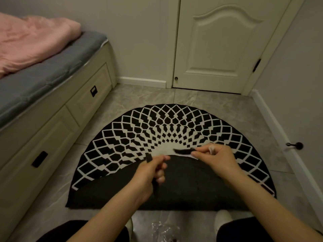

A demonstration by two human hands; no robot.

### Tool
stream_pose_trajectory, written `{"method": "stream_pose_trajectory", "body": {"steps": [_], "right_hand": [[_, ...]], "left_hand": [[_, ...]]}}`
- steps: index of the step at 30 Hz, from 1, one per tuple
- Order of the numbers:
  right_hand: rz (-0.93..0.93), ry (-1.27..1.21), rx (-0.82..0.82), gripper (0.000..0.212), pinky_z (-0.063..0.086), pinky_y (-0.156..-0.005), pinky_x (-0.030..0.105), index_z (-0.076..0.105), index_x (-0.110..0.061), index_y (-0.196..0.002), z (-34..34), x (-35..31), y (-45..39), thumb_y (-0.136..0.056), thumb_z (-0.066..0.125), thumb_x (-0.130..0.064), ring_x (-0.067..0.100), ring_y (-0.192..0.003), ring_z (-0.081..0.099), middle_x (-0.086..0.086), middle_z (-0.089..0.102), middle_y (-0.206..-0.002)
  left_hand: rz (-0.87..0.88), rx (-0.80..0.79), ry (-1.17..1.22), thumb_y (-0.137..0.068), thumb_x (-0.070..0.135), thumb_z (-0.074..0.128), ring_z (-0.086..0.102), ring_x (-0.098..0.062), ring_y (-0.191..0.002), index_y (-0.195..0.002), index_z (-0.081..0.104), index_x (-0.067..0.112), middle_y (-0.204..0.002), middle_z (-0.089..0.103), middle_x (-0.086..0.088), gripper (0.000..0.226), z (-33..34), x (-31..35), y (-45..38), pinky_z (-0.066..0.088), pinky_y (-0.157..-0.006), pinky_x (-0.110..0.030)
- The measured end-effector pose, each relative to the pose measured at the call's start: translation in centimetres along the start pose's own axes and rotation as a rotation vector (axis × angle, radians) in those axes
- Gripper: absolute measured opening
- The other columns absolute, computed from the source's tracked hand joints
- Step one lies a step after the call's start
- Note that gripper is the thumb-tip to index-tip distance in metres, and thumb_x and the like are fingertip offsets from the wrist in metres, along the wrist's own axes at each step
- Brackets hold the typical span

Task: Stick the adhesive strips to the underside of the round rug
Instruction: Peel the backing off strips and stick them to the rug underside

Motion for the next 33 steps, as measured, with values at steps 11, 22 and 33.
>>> {"method": "stream_pose_trajectory", "body": {"steps": [11, 22, 33], "right_hand": [[-0.317, 0.209, -0.292, 0.012, 0.044, -0.062, 0.012, 0.074, -0.029, -0.078, 5.7, -0.5, 3.5, -0.070, 0.080, -0.022, 0.001, -0.072, 0.058, -0.018, 0.060, -0.072], [-0.193, 0.270, -0.276, 0.009, 0.046, -0.068, 0.014, 0.071, -0.032, -0.079, 5.9, 0.7, 3.0, -0.079, 0.073, -0.024, 0.001, -0.073, 0.057, -0.009, 0.059, -0.079], [0.190, -0.201, -0.239, 0.005, 0.035, -0.044, 0.012, 0.070, -0.017, -0.085, 4.3, 2.0, 2.9, -0.085, 0.066, -0.016, 0.002, -0.045, 0.050, -0.005, 0.060, -0.056]], "left_hand": [[-0.146, -0.138, -0.424, -0.086, 0.020, 0.064, 0.041, -0.006, -0.046, -0.096, 0.069, 0.008, -0.052, 0.052, 0.005, 0.017, 0.5, -1.5, 0.2, 0.036, -0.049, -0.020], [-0.016, 0.013, -0.514, -0.085, 0.024, 0.066, 0.047, -0.010, -0.054, -0.094, 0.071, 0.012, -0.065, 0.060, 0.001, 0.016, -0.5, -0.3, -0.2, 0.039, -0.054, -0.024], [-0.008, -0.085, -0.330, -0.071, 0.034, 0.071, 0.044, -0.010, -0.057, -0.099, 0.073, 0.012, -0.063, 0.053, 0.002, 0.036, 0.8, -0.5, 0.6, 0.037, -0.054, -0.023]]}}
Point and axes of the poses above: each hand's wrist, its own y-axis away from the middle knuckle, its own z-axis out of the palm, x = y × z, the point moved 8 cm from there along -y, towards the middle knuckle
